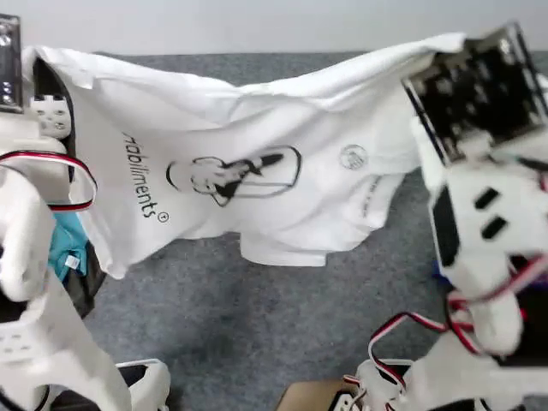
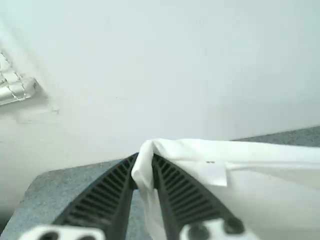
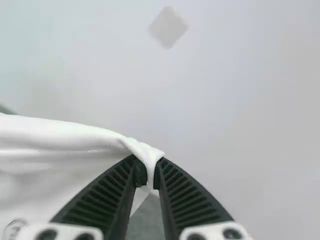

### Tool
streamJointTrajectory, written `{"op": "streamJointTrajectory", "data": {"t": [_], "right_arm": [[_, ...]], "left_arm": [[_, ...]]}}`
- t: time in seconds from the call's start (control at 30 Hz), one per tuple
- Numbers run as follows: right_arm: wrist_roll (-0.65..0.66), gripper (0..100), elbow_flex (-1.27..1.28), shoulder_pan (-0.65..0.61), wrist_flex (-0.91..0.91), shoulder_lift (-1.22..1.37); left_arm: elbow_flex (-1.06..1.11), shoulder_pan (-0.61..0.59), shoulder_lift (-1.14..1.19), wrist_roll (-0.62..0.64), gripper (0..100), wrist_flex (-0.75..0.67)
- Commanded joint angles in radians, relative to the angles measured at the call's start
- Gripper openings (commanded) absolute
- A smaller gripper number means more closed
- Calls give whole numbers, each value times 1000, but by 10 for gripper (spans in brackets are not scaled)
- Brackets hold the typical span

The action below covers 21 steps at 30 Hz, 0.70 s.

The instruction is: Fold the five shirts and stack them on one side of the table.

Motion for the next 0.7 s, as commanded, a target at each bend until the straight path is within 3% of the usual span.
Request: {"op": "streamJointTrajectory", "data": {"t": [0.0,0.13,0.3,0.67], "right_arm": [[41,11,-100,47,-2,-28],[64,11,-176,93,-2,-28],[101,11,-265,107,-2,-28],[147,11,-463,257,-2,-28]], "left_arm": [[-48,3,-17,-81,6,68],[-58,8,-55,-147,6,169],[-58,3,-109,-198,6,190],[-61,3,-313,-209,6,34]]}}
